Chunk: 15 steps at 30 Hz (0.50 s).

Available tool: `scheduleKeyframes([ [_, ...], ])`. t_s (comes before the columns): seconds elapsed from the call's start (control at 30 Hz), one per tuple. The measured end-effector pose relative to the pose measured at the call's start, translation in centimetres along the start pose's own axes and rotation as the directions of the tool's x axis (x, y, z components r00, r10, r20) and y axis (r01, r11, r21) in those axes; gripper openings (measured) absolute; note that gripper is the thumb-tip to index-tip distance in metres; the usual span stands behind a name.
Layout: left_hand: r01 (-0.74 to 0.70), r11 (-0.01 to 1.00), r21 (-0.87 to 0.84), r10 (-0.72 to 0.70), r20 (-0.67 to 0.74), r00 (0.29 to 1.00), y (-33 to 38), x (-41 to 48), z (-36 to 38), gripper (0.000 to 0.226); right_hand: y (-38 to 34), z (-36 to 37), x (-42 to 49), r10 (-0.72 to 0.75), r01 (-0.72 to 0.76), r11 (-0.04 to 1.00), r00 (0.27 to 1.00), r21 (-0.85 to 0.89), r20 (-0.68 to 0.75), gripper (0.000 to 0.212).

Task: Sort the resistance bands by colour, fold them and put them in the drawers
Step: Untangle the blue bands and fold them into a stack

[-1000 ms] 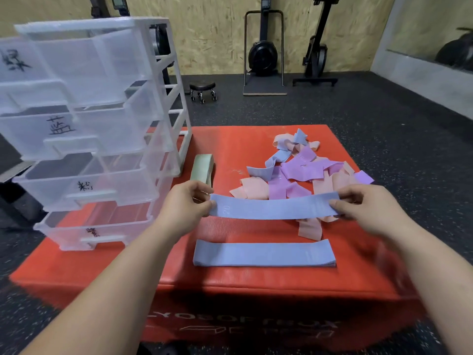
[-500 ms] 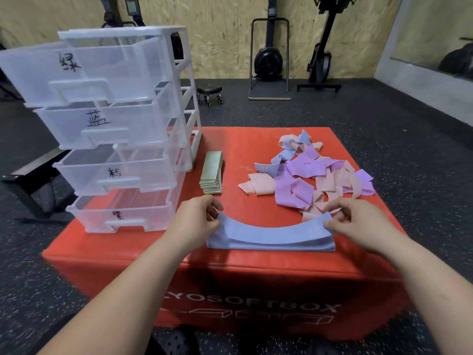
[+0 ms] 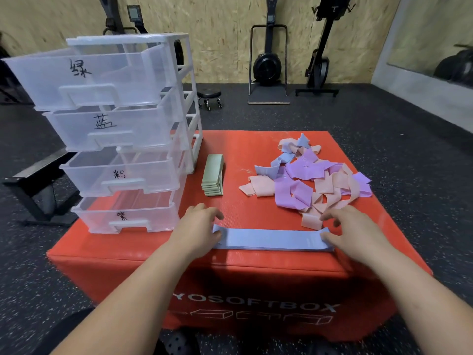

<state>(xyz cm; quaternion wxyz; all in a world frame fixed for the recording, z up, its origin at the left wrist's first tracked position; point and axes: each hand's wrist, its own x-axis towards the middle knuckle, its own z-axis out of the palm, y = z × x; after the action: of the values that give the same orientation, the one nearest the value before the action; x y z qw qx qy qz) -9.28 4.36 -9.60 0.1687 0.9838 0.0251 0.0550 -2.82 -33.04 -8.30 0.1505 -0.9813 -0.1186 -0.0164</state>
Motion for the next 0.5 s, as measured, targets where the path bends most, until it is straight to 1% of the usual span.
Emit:
scheduleKeyframes([
  [0.07, -0.037, 0.999, -0.026, 0.037, -0.002, 0.999, -0.4, 0.2, -0.3, 0.043, 0.3, -0.4, 0.1, -0.046, 0.046, 0.998, 0.999, 0.051, 0.007, 0.037],
  [0.1, -0.064, 0.997, -0.041, 0.065, 0.02, 0.998, -0.6, 0.3, -0.5, 0.048, 0.5, -0.7, 0.3, -0.077, 0.075, 0.995, 0.997, 0.061, 0.031, 0.039],
  [0.2, -0.161, 0.986, -0.053, 0.167, 0.147, 0.975, -1.2, 0.0, -1.0, 0.07, 1.1, -1.3, 0.4, -0.148, 0.142, 0.989, 0.977, 0.05, 0.154, 0.054],
  [0.27, -0.193, 0.98, -0.045, 0.198, 0.192, 0.961, -1.2, -0.4, -0.9, 0.081, 1.0, -1.4, 0.3, -0.162, 0.161, 0.987, 0.962, 0.021, 0.218, 0.062],
  [0.33, -0.209, 0.977, -0.041, 0.213, 0.184, 0.96, -1.1, -0.5, -0.7, 0.083, 0.9, -1.2, 0.3, -0.155, 0.158, 0.987, 0.958, 0.007, 0.24, 0.064],
  [0.5, -0.215, 0.976, -0.032, 0.217, 0.167, 0.962, -1.1, 0.0, -0.8, 0.077, 0.9, -0.9, 0.9, -0.149, 0.156, 0.988, 0.958, -0.012, 0.244, 0.066],
])
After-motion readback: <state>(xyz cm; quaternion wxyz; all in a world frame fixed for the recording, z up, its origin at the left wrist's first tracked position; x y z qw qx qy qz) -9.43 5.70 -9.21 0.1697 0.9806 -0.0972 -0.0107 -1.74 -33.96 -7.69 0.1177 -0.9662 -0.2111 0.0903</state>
